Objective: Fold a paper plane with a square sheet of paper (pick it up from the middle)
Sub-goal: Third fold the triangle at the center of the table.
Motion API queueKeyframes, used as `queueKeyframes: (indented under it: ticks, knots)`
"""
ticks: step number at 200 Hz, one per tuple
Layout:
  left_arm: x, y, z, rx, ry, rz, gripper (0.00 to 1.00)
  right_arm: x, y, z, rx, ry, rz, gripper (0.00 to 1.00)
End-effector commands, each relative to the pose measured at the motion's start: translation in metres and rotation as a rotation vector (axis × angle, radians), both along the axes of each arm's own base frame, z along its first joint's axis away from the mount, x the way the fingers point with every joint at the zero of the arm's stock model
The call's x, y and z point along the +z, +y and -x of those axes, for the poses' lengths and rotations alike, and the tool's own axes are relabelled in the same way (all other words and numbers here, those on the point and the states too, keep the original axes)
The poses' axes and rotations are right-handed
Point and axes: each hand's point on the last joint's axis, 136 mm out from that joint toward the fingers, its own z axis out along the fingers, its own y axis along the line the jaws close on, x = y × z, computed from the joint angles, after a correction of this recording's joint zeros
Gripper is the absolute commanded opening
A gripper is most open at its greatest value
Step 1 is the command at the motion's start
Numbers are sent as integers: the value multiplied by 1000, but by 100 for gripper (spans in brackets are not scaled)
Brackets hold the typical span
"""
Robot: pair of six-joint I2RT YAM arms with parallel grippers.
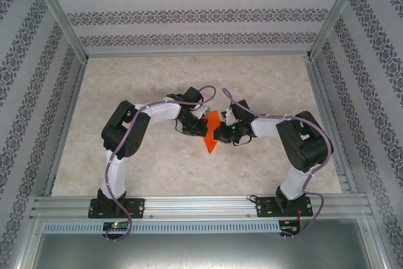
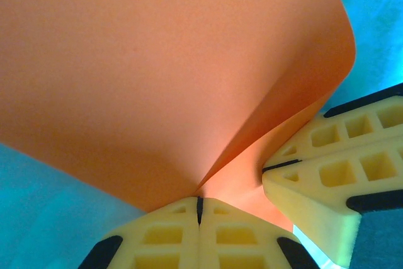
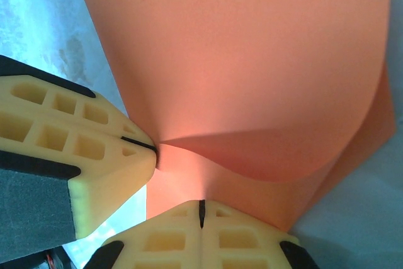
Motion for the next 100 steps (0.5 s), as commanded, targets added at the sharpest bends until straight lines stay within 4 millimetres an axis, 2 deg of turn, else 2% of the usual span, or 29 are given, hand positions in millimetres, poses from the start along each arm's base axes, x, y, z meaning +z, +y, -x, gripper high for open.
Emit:
queueKeyframes:
  ticks: [1, 30, 70, 100]
  knots:
    - [-66, 48, 15, -21, 25, -303, 4, -2, -11, -3, -24, -19, 39, 0]
    - [-68, 50, 14, -28, 13, -328, 4, 11, -8, -16, -40, -53, -7, 0]
    - [-68, 51, 15, -37, 6, -342, 4, -3, -5, -20, -27, -23, 2, 0]
    - [-69, 56, 16, -40, 0, -367, 4, -14, -19, -20, -45, -15, 58, 0]
